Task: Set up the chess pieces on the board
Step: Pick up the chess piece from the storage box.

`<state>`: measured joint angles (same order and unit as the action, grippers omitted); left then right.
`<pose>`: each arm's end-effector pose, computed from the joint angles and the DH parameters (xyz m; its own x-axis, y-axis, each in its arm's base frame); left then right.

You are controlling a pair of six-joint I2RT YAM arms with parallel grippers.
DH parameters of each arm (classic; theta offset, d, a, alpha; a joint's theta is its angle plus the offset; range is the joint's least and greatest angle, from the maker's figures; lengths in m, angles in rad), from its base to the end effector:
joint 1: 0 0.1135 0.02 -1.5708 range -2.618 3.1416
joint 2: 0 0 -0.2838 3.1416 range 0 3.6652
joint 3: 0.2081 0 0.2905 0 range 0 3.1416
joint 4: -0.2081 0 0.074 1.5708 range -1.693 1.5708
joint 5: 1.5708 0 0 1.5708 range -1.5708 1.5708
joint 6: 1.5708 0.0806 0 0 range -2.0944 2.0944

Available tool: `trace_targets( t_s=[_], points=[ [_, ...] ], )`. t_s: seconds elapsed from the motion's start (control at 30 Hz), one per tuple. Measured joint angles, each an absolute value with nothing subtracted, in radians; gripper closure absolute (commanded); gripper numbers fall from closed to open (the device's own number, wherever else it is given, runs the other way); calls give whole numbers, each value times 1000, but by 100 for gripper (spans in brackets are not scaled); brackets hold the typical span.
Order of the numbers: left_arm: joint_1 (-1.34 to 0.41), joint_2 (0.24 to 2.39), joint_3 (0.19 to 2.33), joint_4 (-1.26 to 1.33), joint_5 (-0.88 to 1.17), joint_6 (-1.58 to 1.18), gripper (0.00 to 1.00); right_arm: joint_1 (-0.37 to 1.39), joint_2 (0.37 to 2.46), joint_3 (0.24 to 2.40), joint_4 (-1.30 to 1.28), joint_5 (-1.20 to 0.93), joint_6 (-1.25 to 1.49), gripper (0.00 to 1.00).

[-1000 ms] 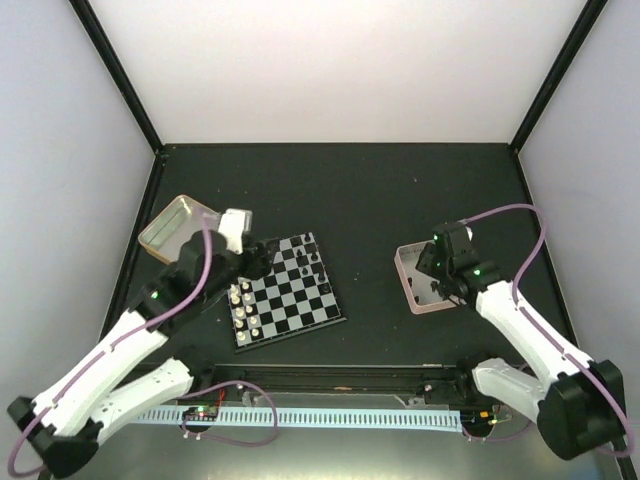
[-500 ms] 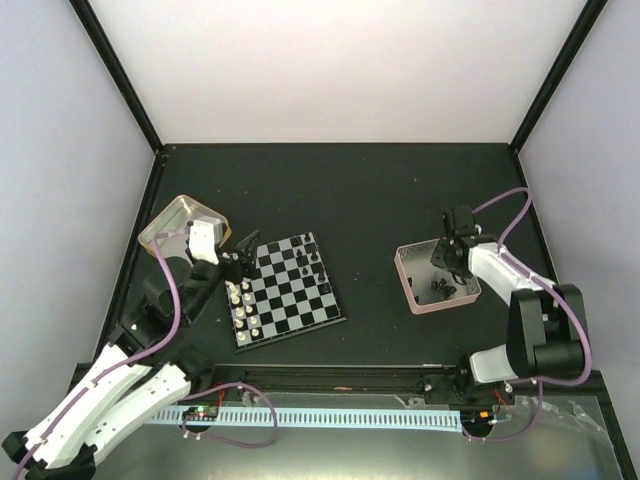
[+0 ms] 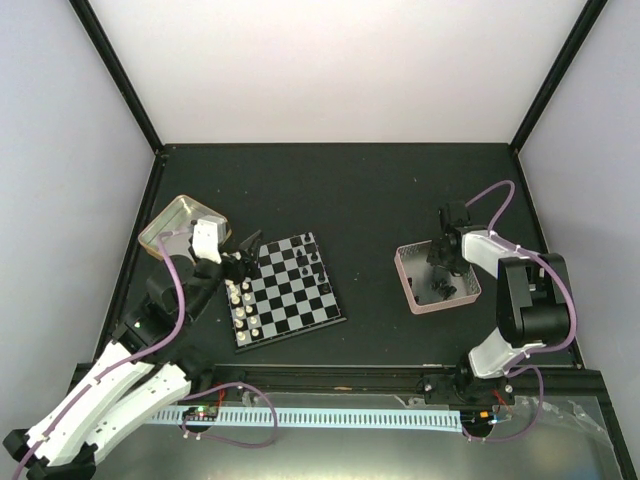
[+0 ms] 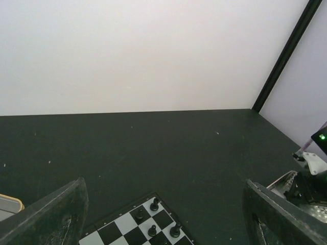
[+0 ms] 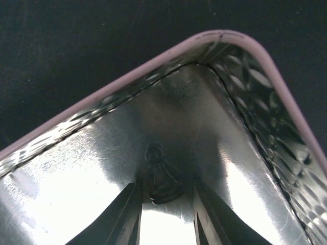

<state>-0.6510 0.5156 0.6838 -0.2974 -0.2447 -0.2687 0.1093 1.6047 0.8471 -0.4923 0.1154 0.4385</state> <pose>0.1663 -0.1021 0.3406 -0.2042 -0.1683 -0.9644 0.3554 0.9052 -0.2332 0.3250 0.0263 0.0992 -0.8847 0.3272 -0.3320 0.3351 0.9415 0.0350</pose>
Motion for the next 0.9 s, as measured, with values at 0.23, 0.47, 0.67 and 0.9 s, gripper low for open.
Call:
trace_targets(
  t_s=[0.23, 0.47, 0.67, 0.9],
  points=[
    [-649, 539, 684, -295, -234, -269, 16, 109, 1612, 849, -488, 113, 418, 80],
    [-649, 543, 684, -290, -231, -270, 16, 109, 1622, 856, -476, 113, 402, 86],
    [-649, 546, 684, -290, -222, -270, 15, 109, 1622, 856, -465, 107, 398, 87],
    [-649, 565, 683, -290, -203, -274, 14, 109, 1600, 849, -447, 102, 399, 70]
  ],
)
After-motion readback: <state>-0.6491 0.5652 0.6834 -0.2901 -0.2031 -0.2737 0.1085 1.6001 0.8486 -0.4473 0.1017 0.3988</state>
